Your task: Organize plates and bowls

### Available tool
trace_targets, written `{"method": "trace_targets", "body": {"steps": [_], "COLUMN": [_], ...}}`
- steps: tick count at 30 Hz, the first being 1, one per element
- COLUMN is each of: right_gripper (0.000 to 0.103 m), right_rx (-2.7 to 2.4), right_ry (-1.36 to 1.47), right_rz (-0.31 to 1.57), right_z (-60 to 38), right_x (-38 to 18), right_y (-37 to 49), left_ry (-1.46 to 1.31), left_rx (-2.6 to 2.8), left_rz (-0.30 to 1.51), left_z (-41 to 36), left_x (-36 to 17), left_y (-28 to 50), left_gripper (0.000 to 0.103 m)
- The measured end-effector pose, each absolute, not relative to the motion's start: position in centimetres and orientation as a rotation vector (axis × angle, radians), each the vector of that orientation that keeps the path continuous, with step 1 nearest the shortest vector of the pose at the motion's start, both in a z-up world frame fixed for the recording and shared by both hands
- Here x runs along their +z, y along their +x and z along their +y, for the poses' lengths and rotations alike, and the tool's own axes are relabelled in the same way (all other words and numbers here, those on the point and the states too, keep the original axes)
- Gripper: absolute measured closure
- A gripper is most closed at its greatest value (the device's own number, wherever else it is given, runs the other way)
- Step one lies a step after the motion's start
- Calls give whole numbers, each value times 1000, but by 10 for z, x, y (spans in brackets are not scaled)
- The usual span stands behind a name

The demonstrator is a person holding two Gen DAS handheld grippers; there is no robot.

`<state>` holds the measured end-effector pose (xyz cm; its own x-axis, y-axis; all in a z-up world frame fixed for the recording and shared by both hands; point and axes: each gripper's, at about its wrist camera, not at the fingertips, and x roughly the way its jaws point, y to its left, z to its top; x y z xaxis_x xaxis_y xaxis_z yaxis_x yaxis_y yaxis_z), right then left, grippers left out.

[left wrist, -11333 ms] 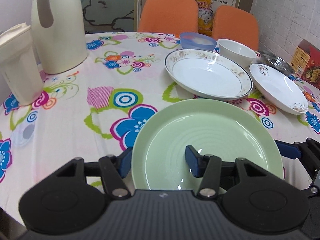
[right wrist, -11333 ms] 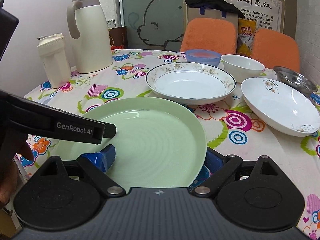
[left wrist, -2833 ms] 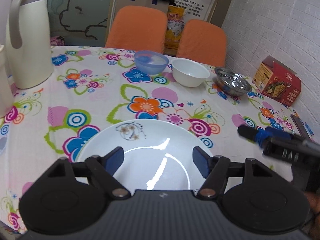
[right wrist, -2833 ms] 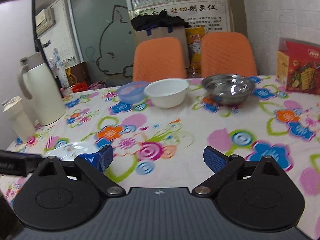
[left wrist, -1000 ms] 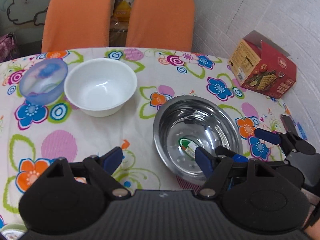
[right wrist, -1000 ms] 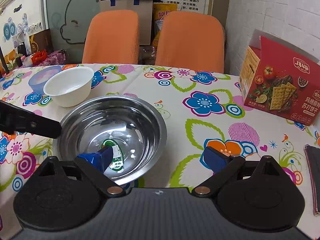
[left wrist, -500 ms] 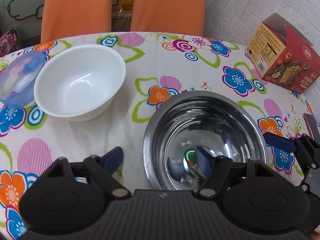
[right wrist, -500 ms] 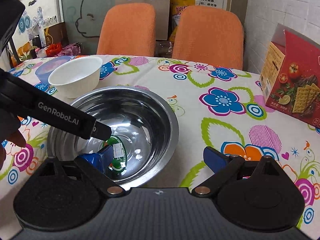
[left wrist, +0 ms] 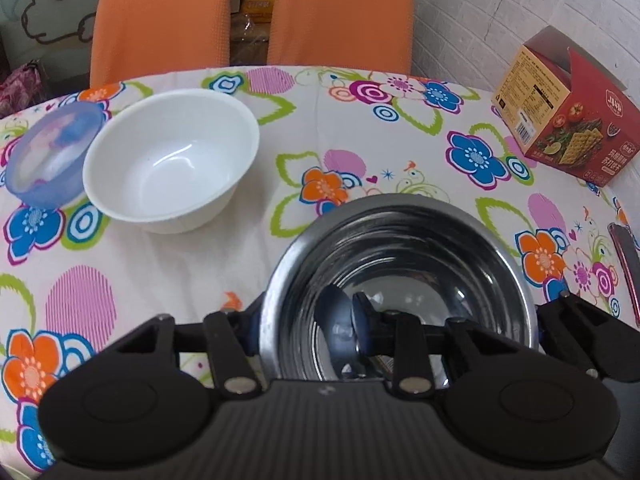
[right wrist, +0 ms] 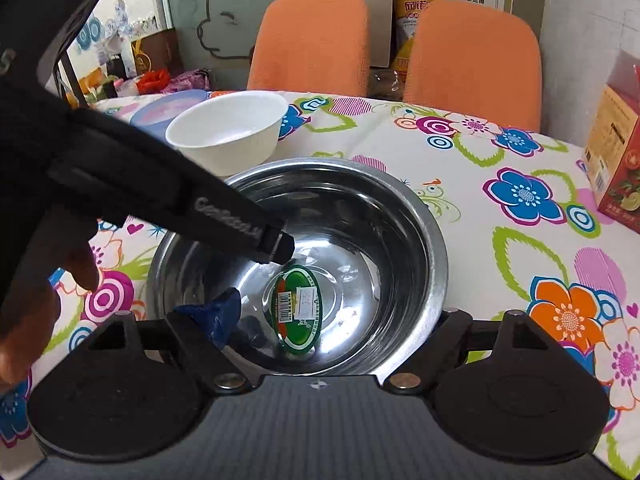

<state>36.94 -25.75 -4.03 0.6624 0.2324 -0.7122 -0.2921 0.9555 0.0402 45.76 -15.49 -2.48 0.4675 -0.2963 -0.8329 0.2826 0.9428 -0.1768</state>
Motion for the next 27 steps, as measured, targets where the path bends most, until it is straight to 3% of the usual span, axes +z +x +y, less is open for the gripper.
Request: {"method": "trace_targets", "body": {"steps": [13, 27], "right_gripper": [29, 29], "right_rx": [339, 298], "right_ry": [-33, 41], "right_rz": [812, 824], "right_z": [-237, -231], "right_x": [-19, -33], "right_y": [284, 211], "left_ry": [-63, -55], "left_rx": [-452, -496], "left_rz": [1053, 1026], "left_z": [-110, -102], "left_x": [1, -11], "left_y": [365, 294], "left_gripper": [73, 73]}}
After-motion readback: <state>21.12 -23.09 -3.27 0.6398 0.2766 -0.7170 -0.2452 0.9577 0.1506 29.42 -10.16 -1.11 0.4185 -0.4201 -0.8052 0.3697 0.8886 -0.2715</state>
